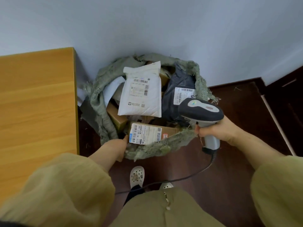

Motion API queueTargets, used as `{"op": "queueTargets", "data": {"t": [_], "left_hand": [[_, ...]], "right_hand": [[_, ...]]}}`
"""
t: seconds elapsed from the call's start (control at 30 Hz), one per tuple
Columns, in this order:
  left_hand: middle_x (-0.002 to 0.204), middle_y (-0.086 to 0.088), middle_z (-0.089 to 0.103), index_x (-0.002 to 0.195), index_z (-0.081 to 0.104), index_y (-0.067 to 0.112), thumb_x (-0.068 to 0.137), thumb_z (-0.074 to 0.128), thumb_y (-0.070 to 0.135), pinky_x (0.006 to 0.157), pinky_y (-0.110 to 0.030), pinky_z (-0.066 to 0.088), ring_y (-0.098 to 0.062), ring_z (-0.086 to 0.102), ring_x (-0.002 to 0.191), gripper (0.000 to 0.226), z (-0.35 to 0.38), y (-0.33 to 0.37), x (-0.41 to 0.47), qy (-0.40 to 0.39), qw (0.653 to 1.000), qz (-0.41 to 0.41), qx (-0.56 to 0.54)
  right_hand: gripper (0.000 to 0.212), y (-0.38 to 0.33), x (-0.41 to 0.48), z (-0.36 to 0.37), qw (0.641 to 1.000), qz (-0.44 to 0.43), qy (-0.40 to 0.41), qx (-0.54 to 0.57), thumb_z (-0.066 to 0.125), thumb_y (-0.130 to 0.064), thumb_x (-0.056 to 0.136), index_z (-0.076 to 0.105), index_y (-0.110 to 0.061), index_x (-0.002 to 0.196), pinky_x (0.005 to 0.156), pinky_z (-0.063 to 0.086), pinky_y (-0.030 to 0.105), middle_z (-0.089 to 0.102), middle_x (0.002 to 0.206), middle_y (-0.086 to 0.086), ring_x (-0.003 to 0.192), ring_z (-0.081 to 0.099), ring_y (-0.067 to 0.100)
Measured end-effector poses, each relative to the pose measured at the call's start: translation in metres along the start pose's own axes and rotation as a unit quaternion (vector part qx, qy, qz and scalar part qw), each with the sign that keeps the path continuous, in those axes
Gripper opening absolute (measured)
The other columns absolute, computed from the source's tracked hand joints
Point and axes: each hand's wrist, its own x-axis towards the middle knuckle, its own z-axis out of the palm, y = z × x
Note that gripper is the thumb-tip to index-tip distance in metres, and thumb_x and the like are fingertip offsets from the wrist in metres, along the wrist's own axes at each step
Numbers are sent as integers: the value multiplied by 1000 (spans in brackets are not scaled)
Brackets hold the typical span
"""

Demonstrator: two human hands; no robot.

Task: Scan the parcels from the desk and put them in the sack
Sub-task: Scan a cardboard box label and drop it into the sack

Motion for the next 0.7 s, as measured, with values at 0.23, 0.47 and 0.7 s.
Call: {"op": "queueTargets", "data": {"t": [0.23,0.47,0.7], "left_hand": [[91,-4,59,82,45,16,86,49,5,67,-34,41,-27,59,91,13,-87,-36,-51,282,956,-25,75],[98,-2,57,89,50,21,83,55,9,75,-36,48,-24,54,101,14,-73,-56,-70,295,955,13,-12],[91,-6,46,81,50,13,84,48,-2,63,-34,34,-29,51,92,16,-113,-73,-81,465,879,-51,-92]], "right_hand": [[45,-22,7,15,994,-10,106,-6,68,14,73,59,-20,100,80,45,29,61,92,-10,86,55,8],[32,-33,19,24,984,-14,170,53,65,16,71,66,-4,96,75,47,32,64,89,3,87,56,15],[25,-59,16,36,985,-40,159,56,64,17,69,64,2,88,64,47,30,60,78,5,73,54,15]]}}
